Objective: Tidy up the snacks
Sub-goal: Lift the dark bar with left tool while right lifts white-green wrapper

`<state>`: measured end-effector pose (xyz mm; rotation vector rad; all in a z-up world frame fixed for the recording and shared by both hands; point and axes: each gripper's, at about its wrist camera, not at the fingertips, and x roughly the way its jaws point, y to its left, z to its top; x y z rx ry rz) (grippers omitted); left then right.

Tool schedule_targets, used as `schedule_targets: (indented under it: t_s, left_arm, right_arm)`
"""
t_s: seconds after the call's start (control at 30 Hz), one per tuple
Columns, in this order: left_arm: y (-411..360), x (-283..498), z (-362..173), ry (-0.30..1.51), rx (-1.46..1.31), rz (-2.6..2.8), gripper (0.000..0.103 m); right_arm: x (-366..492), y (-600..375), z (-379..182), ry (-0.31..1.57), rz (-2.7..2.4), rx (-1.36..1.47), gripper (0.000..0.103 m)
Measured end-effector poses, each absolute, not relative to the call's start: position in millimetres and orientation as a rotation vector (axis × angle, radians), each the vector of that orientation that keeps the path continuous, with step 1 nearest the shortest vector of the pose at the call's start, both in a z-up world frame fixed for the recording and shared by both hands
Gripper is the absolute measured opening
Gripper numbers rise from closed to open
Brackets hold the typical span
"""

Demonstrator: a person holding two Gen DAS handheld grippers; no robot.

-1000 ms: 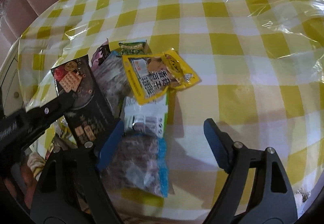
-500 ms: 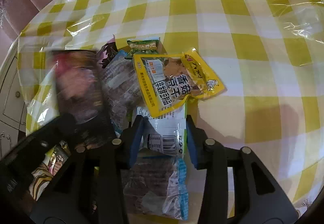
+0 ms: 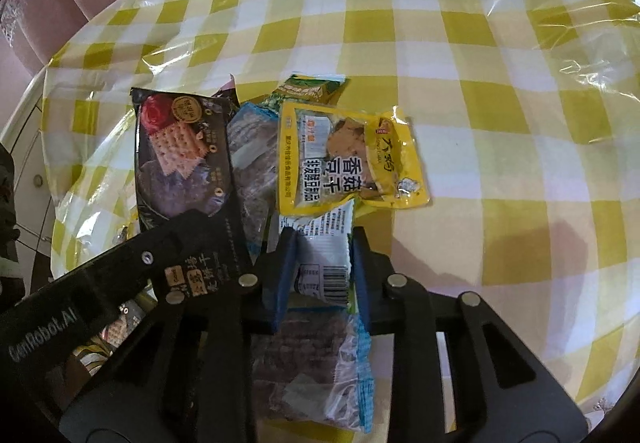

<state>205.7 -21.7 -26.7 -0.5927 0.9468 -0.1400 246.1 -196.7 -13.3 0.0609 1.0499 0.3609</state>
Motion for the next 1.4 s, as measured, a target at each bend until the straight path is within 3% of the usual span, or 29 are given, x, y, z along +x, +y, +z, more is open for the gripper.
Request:
schedule_targets:
  t_s: [0.43, 0.57, 0.93, 1.0, 1.03, 1.07, 1.13, 1.4]
  left_arm:
    - [-16, 185, -19, 0.896, -0.612, -0.142, 0.015]
    - [-16, 181, -13, 0.875, -0.609, -0.145, 0.015]
    - [-20, 180, -10, 0.882, -0.603, -0.153, 0.015]
    - [-21, 181, -12, 0.896, -0.603, -0.153, 0.015]
    - [-21, 182, -13, 0.901, -0.603, -0.152, 0.015]
    - [-21, 182, -14, 0.904, -0.605, -0.151, 0.015]
    - [-20, 181, -13, 0.899, -0.61, -0.147, 0.015]
    - [-10, 173, -11, 0.859, -0.632, -0.112, 0.015]
  right_arm:
    - [230, -218, 6, 0.989, 0.349, 0.117, 0.021]
    - [223, -230, 16, 0.945, 0.326, 0.14, 0.007]
    - [228, -230, 2, 1.037, 0.329, 0.125, 0.006]
    - [235, -230, -7, 1.09, 0.328, 0.135, 0.012]
    - [237, -230, -10, 1.107, 0.327, 0.139, 0.024]
    - [240, -230, -13, 1.121, 0.319, 0.143, 0.047]
    - [243, -230, -15, 1.124, 0.322, 0.156, 0.078]
    - [257, -202, -23, 1.16, 0.336, 0.084, 0.078]
